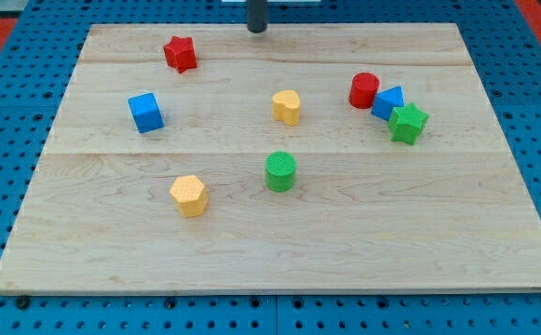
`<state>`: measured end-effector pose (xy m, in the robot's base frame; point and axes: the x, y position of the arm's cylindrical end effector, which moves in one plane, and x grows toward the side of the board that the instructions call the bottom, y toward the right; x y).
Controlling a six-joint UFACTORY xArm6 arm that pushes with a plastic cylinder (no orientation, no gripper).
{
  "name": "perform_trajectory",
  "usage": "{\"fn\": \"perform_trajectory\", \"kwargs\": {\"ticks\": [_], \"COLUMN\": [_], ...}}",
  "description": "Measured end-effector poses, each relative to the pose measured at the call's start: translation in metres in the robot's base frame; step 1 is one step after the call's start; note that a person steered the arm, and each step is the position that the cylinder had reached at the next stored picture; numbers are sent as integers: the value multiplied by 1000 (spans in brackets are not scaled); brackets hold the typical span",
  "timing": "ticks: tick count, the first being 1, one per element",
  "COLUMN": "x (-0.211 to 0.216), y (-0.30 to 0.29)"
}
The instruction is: Push the red star closer to the yellow heart
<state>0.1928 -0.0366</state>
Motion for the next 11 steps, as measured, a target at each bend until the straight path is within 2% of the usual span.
{"fn": "perform_trajectory", "kwargs": {"ticks": [1, 2, 3, 4, 5, 6, 7, 8, 9, 11], "x": [0, -1, 0, 54, 58, 85, 95, 110, 115, 125], "y": [-6, -72, -184, -148, -54, -1, -30, -25, 18, 46]}}
